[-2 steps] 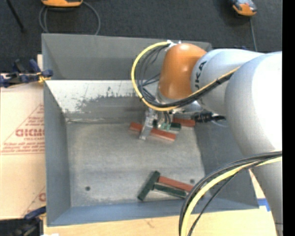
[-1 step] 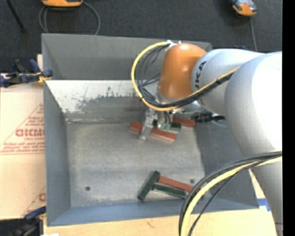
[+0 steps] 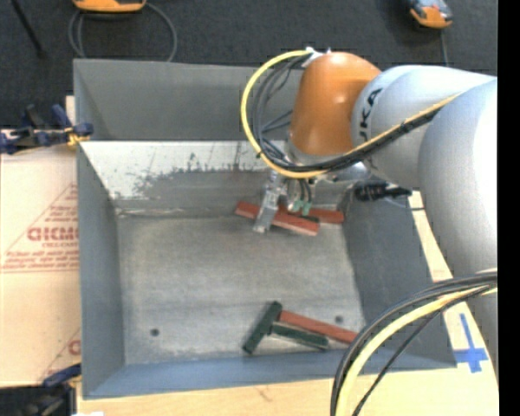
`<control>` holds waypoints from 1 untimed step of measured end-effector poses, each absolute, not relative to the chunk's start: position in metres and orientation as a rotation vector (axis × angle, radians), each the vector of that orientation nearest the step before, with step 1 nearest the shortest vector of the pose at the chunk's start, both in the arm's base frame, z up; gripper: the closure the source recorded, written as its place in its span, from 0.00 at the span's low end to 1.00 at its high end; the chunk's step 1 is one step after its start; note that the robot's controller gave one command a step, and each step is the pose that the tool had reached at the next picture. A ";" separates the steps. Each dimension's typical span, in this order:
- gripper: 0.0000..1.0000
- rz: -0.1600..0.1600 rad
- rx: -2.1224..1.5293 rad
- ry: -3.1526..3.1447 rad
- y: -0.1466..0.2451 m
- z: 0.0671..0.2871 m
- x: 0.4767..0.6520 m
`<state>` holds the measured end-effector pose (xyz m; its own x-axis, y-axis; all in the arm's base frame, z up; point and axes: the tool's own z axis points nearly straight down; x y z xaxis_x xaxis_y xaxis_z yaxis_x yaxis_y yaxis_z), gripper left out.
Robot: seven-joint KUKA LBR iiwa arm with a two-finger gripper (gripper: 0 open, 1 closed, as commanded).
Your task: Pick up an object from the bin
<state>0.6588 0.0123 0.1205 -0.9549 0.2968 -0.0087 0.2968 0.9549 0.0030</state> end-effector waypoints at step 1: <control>1.00 0.002 0.472 3.099 0.012 0.131 0.658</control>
Offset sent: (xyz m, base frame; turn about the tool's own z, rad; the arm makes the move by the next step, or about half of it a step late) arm -0.0001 -0.0001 0.0585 0.0000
